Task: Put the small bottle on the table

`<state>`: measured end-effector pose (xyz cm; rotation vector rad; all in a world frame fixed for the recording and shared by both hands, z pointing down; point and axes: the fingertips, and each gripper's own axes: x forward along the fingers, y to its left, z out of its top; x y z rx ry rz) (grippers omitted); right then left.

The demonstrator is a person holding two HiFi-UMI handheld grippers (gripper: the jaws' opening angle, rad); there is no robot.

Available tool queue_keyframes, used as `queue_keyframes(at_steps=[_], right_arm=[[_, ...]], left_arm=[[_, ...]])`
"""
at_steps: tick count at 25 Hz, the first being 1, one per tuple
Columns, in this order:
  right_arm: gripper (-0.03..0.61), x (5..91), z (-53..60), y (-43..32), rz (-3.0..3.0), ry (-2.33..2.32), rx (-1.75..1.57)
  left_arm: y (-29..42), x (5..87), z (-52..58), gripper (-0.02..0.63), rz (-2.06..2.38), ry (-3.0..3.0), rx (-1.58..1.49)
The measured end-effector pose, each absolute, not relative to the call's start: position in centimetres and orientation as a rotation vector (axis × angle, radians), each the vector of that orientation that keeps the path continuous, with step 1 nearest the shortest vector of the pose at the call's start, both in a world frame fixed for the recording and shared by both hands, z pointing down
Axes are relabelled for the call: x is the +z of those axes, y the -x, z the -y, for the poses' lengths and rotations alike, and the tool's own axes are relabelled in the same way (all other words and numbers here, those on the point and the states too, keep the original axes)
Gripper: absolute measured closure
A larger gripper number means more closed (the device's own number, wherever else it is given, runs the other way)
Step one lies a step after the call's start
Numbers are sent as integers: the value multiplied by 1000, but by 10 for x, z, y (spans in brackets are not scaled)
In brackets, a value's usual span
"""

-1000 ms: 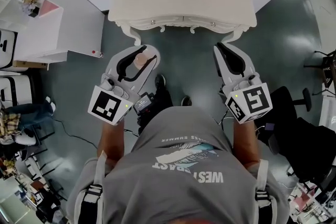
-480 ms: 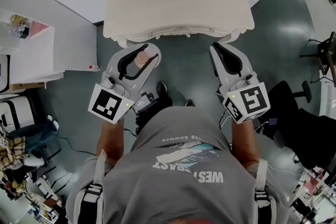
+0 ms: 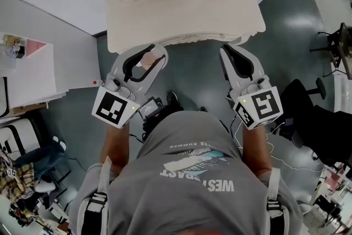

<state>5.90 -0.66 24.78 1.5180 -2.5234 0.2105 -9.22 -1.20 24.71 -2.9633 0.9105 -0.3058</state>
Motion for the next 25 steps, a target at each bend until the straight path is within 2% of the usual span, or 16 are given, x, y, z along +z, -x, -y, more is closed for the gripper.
queue_keyframes(at_steps=[12,25], right_arm=[[548,237,27,-27,2489,-1529,157],[548,246,114,-9,2627,-1334,153]], left_arm=[[124,238,36,488,-870,2954,-248],[140,247,81,488,-1102,2909,-315]])
